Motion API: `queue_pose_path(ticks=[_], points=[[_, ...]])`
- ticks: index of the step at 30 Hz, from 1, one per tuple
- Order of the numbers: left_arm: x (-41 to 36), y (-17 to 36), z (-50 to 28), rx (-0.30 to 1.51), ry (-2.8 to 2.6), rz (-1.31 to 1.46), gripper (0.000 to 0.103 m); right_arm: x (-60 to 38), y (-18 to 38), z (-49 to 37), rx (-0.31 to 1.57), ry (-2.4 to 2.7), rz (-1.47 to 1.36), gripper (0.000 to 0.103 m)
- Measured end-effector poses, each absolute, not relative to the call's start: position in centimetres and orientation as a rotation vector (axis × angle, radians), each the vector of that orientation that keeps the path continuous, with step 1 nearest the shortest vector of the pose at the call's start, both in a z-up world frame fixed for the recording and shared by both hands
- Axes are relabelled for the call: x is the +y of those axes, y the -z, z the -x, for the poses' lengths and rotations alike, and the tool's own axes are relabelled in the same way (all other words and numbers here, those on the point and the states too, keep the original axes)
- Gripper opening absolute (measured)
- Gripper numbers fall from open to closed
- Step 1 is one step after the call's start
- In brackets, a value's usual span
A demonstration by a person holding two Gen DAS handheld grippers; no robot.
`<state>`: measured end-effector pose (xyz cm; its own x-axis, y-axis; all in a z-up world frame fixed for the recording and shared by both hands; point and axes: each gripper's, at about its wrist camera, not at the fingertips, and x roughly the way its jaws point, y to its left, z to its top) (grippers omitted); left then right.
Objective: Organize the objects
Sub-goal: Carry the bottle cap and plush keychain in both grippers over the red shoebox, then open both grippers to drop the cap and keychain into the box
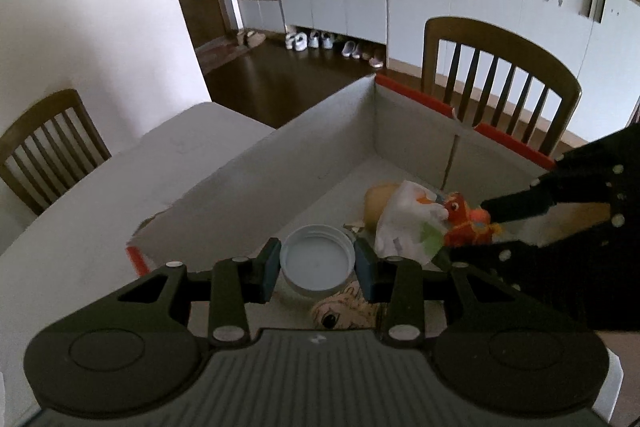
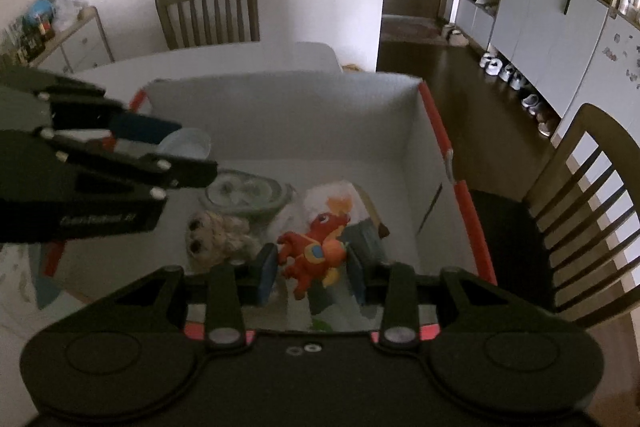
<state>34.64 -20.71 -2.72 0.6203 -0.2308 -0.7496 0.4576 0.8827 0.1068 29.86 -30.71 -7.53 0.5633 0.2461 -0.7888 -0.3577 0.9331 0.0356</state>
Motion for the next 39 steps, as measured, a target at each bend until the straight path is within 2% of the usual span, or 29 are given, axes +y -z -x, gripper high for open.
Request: queue_pose_path(ticks=[16,27,28,31,39], points=[[-22.8,7.5,-38.2,0.98,0.411,-0.353,0.038,-31.6,8.9,-30.8,0.958,-0.382,0.131,0.037],[-23.4,7.7,-37.8,1.001,0.447,-0.391,0.039,-31.8,8.8,-30.4,0.939,-0.39,0.136,0.039],[-23.4,7.7,-37.6,1.0,0.445,-0.39,0.041,-31.8,8.8,-30.4,0.938,-0.392,0.135,0.04],[-23.6,7.3,-37.5,1.001,0.441,-0.396,0.06,-32.0,8.6,-30.1,0.932,-0.397,0.133,0.043],[-22.7,6.5,-36.4,0.971,0.437,-0.36,0.061,-32.5,7.8,-29.3,0.907,-0.396,0.117,0.051]])
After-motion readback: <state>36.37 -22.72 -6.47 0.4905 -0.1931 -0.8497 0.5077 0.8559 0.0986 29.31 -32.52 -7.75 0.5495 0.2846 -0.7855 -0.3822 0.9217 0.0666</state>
